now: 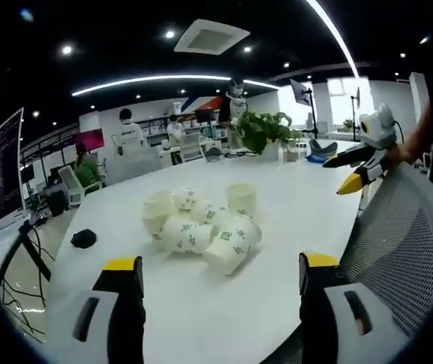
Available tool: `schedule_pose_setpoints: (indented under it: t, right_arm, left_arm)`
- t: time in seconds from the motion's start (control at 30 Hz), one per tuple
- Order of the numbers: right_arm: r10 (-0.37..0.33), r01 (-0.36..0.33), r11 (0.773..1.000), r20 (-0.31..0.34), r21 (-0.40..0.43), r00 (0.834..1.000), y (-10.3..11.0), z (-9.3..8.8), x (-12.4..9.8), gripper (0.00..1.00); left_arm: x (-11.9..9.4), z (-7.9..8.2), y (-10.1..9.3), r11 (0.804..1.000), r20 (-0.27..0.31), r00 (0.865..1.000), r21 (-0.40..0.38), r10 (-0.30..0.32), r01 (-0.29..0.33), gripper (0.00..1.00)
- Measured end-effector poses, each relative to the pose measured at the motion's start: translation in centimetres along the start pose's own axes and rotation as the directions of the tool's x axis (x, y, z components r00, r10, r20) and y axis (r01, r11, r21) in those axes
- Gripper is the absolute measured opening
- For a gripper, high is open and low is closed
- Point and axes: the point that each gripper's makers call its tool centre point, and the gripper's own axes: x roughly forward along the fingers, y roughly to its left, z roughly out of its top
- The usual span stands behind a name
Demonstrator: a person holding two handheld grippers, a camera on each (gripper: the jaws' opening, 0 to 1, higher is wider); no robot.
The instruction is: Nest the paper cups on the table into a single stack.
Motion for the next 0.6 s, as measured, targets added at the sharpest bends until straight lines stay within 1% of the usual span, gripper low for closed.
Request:
schedule_pose_setpoints:
  t: [0.13, 0.17, 0.47, 0.57, 0.6]
  right_arm:
    - [-0.051, 0.05, 0.999, 0.014, 0.012, 0.999, -0.82, 0.25, -0.2, 0.87]
    - [-0.054, 0.054, 0.998, 0.014, 0.018, 0.998, -0.88, 0.26, -0.21, 0.87]
    - [-0.04, 0.041, 0.999, -0.007, 0.016, 0.999, -0.74, -0.09, -0.06, 0.86]
    - [-0.044, 0.044, 0.999, -0.013, 0.017, 0.999, -0.86, -0.27, -0.06, 0.86]
    - [-0.045, 0.045, 0.999, -0.02, 0.018, 0.999, -0.87, -0.4, -0.05, 0.86]
  left_arm:
    - [0.0, -0.04, -0.26, 1.0, -0.001, 1.0, 0.008, -0.022, 0.022, 0.83]
    - [0.0, -0.06, -0.28, 1.0, -0.002, 1.0, 0.008, -0.024, 0.024, 0.83]
    - [0.03, 0.03, -0.3, 1.0, -0.001, 1.0, 0.008, -0.025, 0.025, 0.82]
    - [-0.02, 0.28, -0.1, 1.0, 0.014, 1.0, 0.002, -0.012, 0.012, 0.83]
    - [-0.05, 0.23, -0.03, 1.0, 0.011, 1.0, -0.001, -0.008, 0.008, 0.83]
